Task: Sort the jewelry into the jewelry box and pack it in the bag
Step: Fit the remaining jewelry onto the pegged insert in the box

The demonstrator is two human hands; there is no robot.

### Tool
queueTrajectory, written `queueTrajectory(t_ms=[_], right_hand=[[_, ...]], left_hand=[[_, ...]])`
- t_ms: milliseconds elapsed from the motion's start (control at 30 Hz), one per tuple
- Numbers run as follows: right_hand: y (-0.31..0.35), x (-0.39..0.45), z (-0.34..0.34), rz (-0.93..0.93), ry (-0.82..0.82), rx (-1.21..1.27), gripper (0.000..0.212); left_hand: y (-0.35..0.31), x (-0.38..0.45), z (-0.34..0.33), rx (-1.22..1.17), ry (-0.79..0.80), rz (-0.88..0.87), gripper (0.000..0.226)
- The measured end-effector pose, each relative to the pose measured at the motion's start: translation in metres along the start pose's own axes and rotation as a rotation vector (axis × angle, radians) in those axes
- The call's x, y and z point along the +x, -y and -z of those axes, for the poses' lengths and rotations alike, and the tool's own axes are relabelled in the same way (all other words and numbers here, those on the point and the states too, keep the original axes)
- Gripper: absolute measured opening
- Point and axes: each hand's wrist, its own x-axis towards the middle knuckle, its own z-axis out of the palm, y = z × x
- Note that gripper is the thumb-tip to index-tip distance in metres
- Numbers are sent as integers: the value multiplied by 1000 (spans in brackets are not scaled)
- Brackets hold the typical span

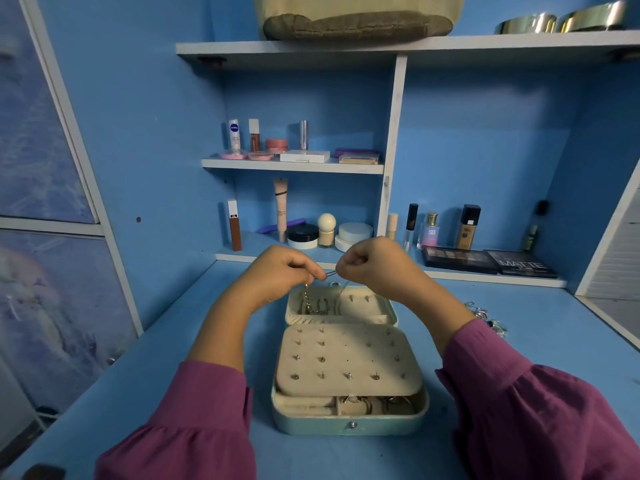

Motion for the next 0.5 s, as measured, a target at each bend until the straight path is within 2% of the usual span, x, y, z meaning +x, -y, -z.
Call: queueTrajectory(t_ms=[100, 333, 500], right_hand=[[0, -1, -10, 13, 41, -26, 7], [-18, 4, -39, 64, 111, -181, 17], [-19, 9, -41, 72, 154, -211, 23]], left_hand=[[7, 2, -2, 51, -32, 52, 32], [28, 18, -29, 576, -26, 74, 32], [25, 20, -35, 687, -18, 38, 33]])
